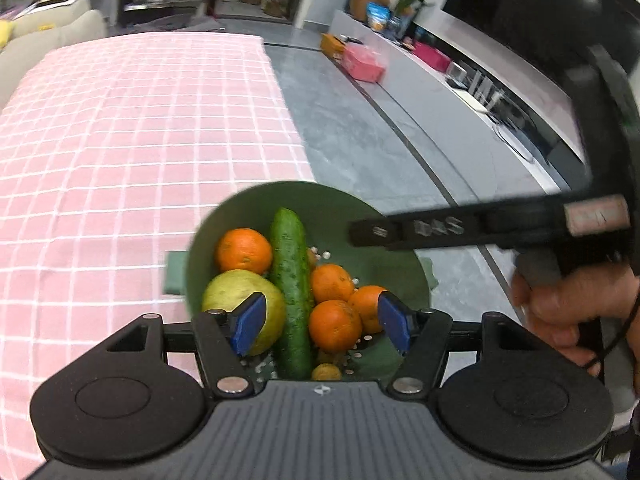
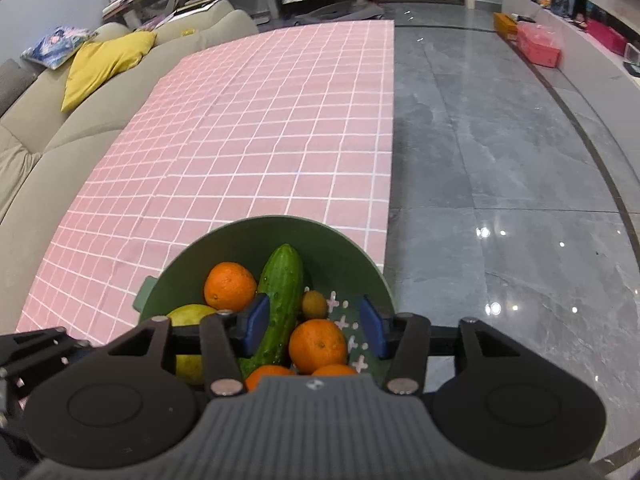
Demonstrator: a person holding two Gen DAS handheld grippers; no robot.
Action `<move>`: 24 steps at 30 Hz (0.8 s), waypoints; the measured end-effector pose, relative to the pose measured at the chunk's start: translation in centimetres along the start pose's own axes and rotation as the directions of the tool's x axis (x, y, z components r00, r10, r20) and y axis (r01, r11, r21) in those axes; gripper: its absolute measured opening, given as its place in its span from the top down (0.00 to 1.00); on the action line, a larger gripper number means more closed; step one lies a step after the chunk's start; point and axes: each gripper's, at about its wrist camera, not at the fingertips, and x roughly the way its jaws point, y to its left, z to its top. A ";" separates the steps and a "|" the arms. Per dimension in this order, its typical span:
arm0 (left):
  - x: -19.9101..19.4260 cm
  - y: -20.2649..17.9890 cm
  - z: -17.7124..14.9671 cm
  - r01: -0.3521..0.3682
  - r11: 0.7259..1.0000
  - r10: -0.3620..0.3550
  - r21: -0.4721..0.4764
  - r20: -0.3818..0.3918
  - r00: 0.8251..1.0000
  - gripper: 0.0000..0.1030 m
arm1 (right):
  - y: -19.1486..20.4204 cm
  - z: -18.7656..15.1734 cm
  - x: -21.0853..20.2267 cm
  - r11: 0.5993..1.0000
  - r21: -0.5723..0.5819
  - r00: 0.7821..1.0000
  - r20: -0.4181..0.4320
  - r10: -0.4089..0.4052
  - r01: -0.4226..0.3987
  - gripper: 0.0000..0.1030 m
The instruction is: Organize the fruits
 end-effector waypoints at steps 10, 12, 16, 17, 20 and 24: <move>-3.7 0.2 0.7 -0.162 0.986 0.161 -0.029 -0.022 0.987 0.26 | 1.7 -2.4 -4.8 0.994 0.020 0.994 0.031 -0.105 0.104 0.24; -4.0 -0.1 0.6 -0.189 0.982 0.189 -0.022 -0.026 0.982 0.26 | 2.2 -2.9 -5.7 0.989 0.037 0.989 0.038 -0.141 0.140 0.17; -4.7 -0.6 0.2 -0.248 0.969 0.247 -0.021 -0.043 0.968 0.22 | 3.4 -4.5 -7.6 0.977 0.071 0.977 0.055 -0.206 0.202 0.12; -4.9 -0.6 0.1 -0.252 0.967 0.251 -0.024 -0.044 0.967 0.22 | 3.6 -5.0 -8.0 0.973 0.078 0.973 0.055 -0.223 0.218 0.12; -5.5 -0.7 -0.4 -0.264 0.964 0.263 -0.023 -0.044 0.964 0.22 | 4.0 -6.0 -8.6 0.969 0.089 0.970 0.056 -0.236 0.230 0.12; -5.9 -1.2 -0.7 -0.268 0.963 0.268 -0.016 -0.037 0.963 0.22 | 3.9 -6.4 -9.1 0.971 0.090 0.972 0.058 -0.229 0.223 0.12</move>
